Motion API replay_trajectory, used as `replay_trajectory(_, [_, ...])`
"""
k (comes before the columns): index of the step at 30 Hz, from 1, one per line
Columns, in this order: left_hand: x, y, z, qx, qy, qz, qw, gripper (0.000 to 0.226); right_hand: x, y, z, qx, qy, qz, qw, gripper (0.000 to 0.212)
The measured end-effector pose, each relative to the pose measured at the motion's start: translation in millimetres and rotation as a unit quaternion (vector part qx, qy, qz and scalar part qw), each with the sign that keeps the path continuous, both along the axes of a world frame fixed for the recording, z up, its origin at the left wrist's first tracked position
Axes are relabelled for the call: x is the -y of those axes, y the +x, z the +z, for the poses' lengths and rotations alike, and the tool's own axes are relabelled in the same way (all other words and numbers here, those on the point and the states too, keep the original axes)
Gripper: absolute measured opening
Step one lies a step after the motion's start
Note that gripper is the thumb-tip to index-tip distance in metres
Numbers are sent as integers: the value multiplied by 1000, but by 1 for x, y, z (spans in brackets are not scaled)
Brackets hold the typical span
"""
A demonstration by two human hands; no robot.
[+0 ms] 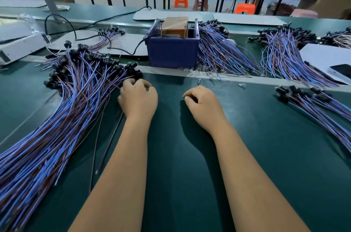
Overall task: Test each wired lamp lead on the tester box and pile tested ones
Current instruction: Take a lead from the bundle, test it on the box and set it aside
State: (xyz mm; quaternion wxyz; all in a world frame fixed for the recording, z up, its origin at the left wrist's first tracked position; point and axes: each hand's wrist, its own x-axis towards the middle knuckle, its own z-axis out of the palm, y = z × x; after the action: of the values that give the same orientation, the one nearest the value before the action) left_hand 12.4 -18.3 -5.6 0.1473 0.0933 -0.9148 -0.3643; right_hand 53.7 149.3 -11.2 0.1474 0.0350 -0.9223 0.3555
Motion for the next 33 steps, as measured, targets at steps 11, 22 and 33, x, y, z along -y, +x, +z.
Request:
replay_trajectory(11, [-54,28,9,-169,99,-230,953,18,7,10,11,-24,-125,-5,992,17])
replay_trajectory(22, [-71,47,12,-202,185,-343,899,13,0,21,23,35,-338,112,934,36])
replay_trajectory(33, [-73,53,13,-233,42,-274,932,18,0,19,23,46,-342,80,935,34])
